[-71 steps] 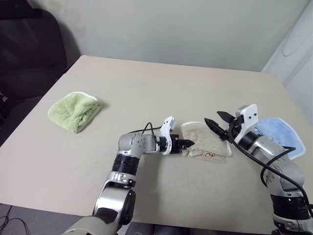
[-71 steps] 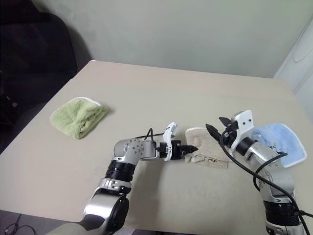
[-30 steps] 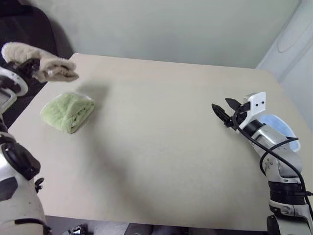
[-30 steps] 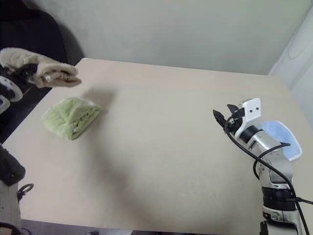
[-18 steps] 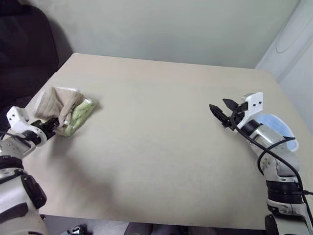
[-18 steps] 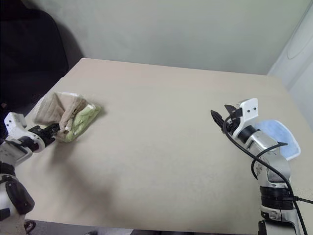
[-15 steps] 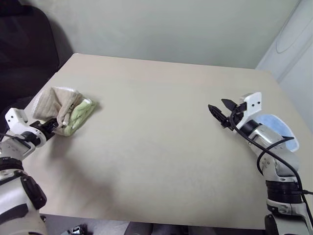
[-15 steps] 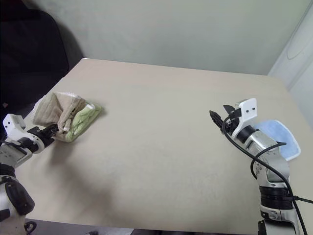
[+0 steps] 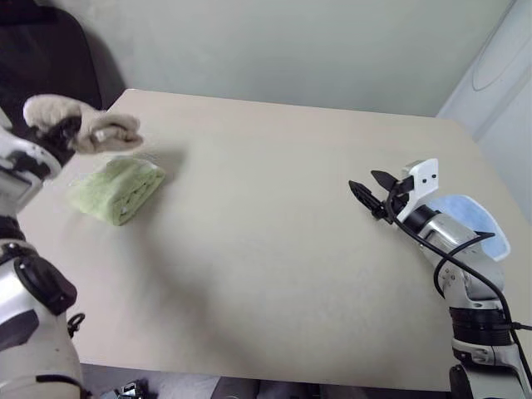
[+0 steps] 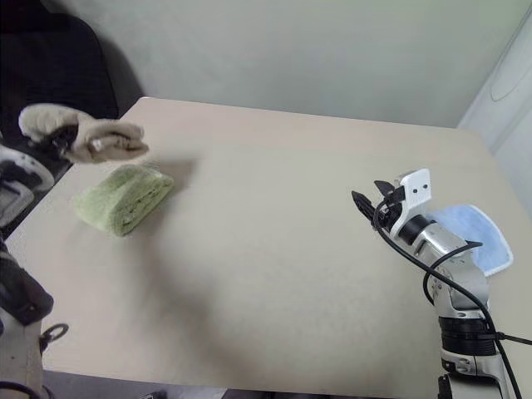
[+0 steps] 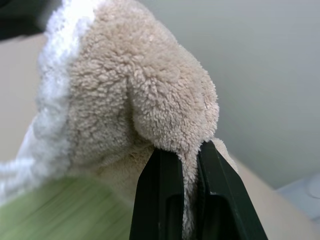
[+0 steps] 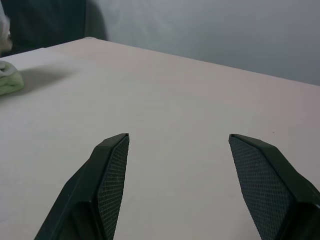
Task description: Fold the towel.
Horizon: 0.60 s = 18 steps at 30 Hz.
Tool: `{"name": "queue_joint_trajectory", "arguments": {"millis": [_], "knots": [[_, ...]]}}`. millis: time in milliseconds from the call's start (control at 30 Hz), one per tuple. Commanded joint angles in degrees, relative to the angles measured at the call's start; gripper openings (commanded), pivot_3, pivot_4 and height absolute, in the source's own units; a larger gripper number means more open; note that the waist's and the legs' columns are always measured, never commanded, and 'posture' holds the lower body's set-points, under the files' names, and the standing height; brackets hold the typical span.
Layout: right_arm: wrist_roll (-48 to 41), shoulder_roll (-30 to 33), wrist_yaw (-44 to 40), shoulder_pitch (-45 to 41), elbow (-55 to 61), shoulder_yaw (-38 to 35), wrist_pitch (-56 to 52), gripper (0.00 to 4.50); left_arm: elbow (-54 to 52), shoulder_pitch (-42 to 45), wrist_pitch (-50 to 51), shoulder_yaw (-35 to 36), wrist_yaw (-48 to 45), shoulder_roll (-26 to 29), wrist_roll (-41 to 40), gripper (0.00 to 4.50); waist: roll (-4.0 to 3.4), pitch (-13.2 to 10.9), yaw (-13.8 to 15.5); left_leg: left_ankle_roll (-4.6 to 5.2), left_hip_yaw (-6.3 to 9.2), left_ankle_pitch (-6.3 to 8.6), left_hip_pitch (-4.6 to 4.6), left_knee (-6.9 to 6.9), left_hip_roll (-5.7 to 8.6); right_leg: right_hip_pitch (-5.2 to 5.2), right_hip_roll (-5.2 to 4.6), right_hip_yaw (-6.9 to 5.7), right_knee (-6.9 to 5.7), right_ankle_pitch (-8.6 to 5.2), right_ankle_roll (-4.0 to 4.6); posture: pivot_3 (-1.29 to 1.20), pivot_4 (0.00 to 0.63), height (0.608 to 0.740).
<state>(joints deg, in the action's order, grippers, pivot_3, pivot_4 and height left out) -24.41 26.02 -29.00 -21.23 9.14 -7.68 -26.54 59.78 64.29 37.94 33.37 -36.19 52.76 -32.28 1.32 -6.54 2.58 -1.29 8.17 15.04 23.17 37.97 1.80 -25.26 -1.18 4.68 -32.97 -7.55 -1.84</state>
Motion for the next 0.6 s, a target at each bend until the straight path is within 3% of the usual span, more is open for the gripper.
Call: {"name": "queue_joint_trajectory", "arguments": {"millis": [33,167,600], "knots": [[0.4,0.1,-0.5,-0.8,0.9,0.0,1.2,3.35,-4.8,4.9,1.7,-1.6,-1.4,-1.2,-0.9,0.01,0.0,0.0,0.0,0.02,0.02,0.01,0.02,0.0,0.01,0.0,0.0,0.0,0.01,0.0,0.0,0.0,0.15,0.74],[0.4,-0.2,-0.1,-0.2,1.6,-0.1,1.2,3.35,-5.9,3.8,1.6,-4.3,-2.4,-2.2,1.0,0.01,-0.05,0.0,-0.4,0.14,-0.01,0.06,0.0,0.0,0.01,0.0,-0.02,0.02,0.01,0.0,0.0,0.0,0.15,0.74],[0.1,0.3,1.2,1.9,4.3,-1.3,0.1,3.35,5.6,-13.0,-6.6,-0.2,0.1,1.2,2.6,0.01,-0.01,0.0,-1.1,-0.02,-0.14,-0.01,-0.09,0.0,-0.17,-0.01,0.07,0.01,-0.03,0.0,-0.02,0.0,0.15,0.74]]}}
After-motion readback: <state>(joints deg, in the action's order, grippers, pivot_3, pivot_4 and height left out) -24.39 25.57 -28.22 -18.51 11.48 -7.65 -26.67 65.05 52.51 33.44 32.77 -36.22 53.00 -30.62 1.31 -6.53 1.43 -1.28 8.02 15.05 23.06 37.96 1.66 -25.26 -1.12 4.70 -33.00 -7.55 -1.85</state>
